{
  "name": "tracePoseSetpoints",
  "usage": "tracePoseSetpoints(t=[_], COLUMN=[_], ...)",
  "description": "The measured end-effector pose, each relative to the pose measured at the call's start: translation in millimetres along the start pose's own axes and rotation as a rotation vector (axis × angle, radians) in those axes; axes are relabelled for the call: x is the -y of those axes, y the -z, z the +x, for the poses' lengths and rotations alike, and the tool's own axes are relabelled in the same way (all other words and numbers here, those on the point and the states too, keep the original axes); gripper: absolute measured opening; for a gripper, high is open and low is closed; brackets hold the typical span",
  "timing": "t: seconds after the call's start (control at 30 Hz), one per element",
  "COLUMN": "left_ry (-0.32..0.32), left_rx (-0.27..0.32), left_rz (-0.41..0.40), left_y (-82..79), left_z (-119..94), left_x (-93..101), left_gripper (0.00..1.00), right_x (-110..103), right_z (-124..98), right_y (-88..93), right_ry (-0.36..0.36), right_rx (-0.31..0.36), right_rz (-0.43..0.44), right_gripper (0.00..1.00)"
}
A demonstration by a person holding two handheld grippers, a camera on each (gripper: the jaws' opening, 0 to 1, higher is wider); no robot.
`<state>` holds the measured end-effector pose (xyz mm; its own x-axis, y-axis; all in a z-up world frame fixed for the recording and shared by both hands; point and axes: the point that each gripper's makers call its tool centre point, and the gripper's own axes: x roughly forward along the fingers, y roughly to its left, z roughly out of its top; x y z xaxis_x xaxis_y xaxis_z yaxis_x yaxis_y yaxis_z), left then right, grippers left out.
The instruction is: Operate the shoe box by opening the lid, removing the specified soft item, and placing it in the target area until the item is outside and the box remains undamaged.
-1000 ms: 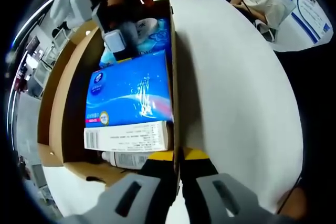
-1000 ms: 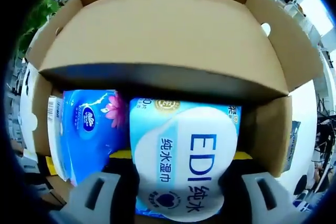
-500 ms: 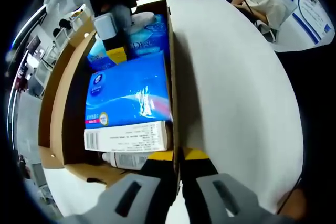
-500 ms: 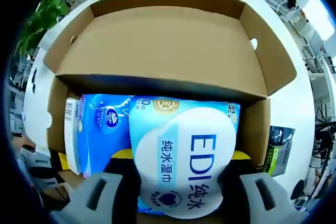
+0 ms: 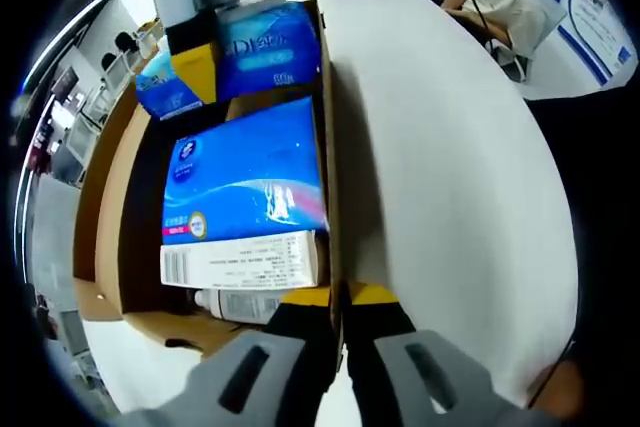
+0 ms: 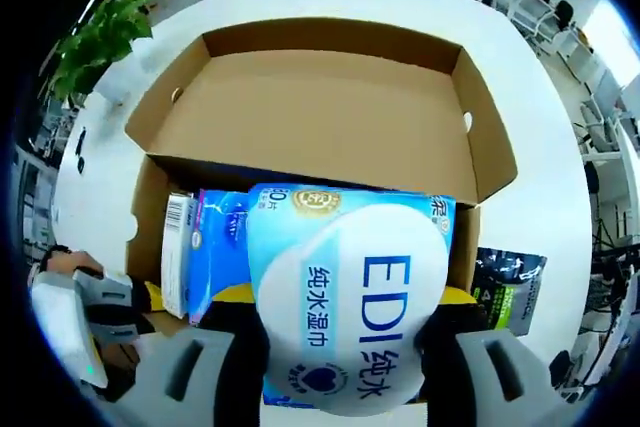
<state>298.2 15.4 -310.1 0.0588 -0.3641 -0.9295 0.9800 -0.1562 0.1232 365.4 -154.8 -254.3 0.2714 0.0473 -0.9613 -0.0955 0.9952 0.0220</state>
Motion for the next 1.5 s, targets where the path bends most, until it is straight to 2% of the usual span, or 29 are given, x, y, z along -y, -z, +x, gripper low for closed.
tracePoseSetpoints(t=[0.17, 0.4, 0.77, 1.0, 1.1, 1.3, 1.5], left_ry=[0.000, -0.001, 0.000, -0.001, 0.000, -0.002, -0.002], left_rx=[0.000, -0.001, 0.005, 0.005, 0.009, 0.007, 0.006], left_rz=[-0.001, -0.003, -0.006, -0.005, -0.004, -0.006, -0.011], left_y=[0.5, 0.9, 1.5, 1.6, 0.3, -0.7, -0.4], left_z=[0.0, 0.1, 0.1, 0.1, 0.9, 1.9, 3.9], left_x=[0.7, 1.5, 3.9, 5.5, 6.7, 8.3, 3.7], left_gripper=[0.02, 0.02, 0.02, 0.02, 0.02, 0.02, 0.02], right_x=[0.0, 3.8, 24.8, 35.3, 57.0, 72.3, 96.4], right_z=[-20.8, -39.5, -71.2, -80.8, -89.9, -93.8, -91.3], right_y=[-11.3, -10.6, 15.4, 22.3, 34.3, 42.6, 52.6], right_ry=[-0.013, -0.008, 0.007, 0.014, 0.040, 0.035, 0.049], right_rx=[0.041, 0.063, 0.079, 0.090, 0.081, 0.080, 0.067], right_rz=[-0.015, -0.029, -0.074, -0.089, -0.144, -0.156, -0.222], right_gripper=[0.62, 0.62, 0.61, 0.61, 0.61, 0.61, 0.61])
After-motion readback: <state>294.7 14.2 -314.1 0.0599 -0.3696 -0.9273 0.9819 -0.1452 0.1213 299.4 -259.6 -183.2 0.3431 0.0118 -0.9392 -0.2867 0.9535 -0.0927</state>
